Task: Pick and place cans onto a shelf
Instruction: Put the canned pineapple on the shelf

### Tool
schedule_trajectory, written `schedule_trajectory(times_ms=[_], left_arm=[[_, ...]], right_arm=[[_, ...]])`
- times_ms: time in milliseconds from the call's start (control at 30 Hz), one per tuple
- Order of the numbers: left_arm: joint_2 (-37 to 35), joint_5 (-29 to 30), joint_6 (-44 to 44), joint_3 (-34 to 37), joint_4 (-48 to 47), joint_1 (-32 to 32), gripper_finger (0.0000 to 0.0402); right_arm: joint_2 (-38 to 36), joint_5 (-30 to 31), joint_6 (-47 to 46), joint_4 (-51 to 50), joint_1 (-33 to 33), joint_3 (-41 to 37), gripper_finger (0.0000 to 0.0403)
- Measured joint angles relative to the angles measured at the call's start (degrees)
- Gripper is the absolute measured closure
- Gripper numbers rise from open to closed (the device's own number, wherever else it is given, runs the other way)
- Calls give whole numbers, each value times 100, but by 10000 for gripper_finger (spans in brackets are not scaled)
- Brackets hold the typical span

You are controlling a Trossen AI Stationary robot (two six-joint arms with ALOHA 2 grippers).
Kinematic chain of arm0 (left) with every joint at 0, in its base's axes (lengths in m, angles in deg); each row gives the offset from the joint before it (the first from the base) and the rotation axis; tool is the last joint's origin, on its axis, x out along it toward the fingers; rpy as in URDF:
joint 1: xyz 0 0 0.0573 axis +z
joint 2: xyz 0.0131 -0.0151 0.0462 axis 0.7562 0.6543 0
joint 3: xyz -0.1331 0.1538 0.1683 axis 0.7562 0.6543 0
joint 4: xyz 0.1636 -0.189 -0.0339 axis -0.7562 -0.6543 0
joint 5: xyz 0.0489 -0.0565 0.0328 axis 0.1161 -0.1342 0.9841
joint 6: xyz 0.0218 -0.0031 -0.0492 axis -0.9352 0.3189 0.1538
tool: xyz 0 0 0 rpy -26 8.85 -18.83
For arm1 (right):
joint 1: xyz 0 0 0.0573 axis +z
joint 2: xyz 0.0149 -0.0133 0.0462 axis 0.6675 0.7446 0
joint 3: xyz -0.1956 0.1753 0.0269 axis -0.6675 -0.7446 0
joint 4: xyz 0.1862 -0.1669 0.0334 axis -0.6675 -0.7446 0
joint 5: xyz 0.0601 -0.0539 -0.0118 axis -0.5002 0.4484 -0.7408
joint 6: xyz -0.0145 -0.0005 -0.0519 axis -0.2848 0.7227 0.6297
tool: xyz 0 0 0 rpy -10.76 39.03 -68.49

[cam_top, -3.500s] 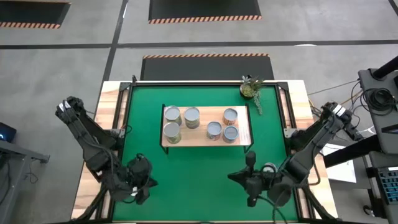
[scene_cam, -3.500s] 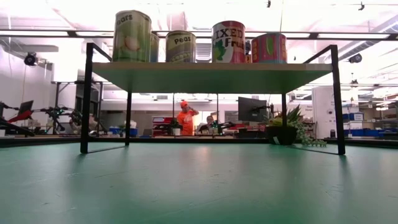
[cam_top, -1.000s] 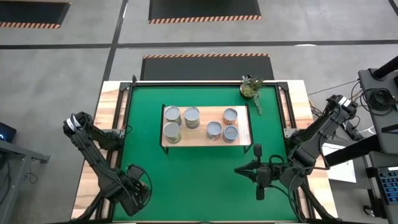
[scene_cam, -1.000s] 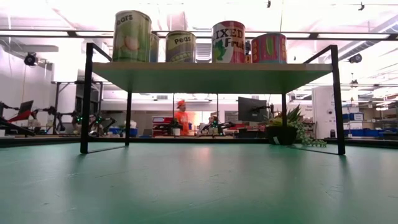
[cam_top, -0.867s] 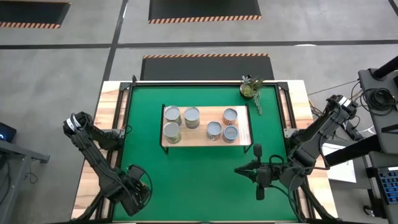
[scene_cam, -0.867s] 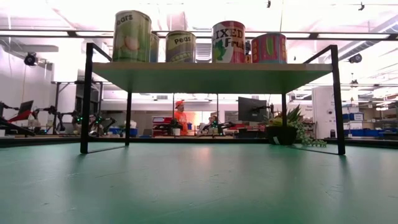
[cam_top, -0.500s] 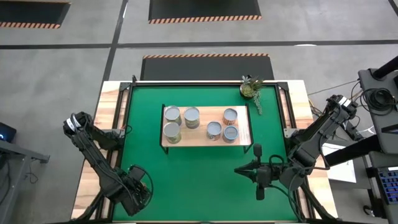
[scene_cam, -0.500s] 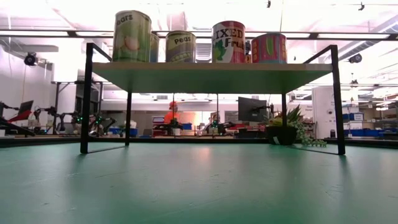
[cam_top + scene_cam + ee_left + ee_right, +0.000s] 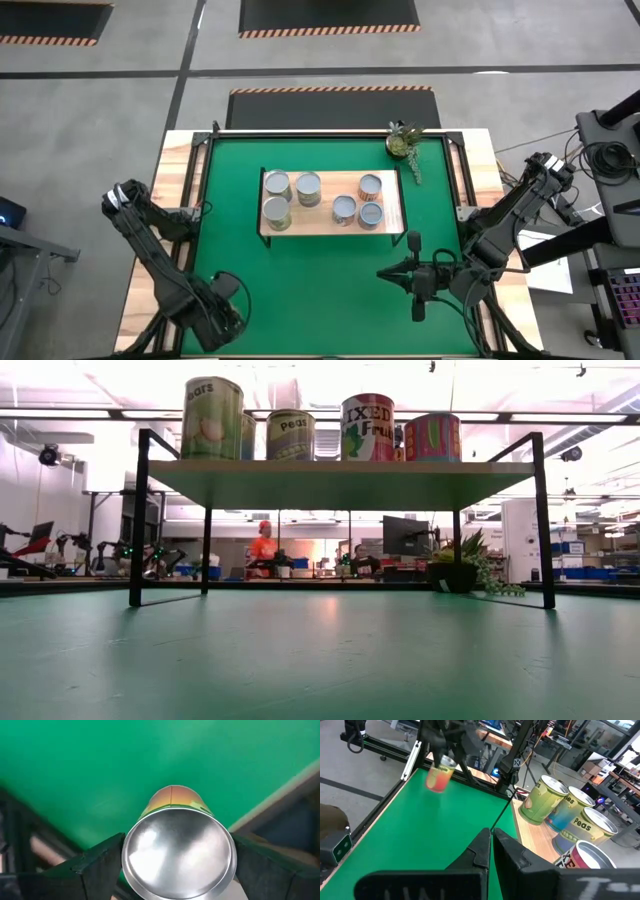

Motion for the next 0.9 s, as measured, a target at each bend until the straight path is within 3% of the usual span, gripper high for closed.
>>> schedule_trajectory(times_ms=[233, 367, 567, 700, 833, 900], left_arm=[[430, 632, -1567, -1341, 68, 470, 90], [978, 689, -2868, -2403, -117, 804, 89], [1938, 709, -4473, -4387, -1319, 1176, 89], [2561, 1048, -5160, -5649, -2185, 1338, 89], [2446, 1069, -6123, -5411, -1365, 1514, 89], [2412, 1348, -6198, -5374, -1635, 1596, 89]], right_arm=[[0, 0, 1, 4, 0, 0, 394], [0, 1, 0, 2, 0, 0, 394], [0, 0, -11, 2, 0, 0, 394], [0, 1, -17, -19, 0, 0, 394], [0, 2, -22, -63, 0, 0, 394], [0, 0, -61, -74, 0, 0, 394]])
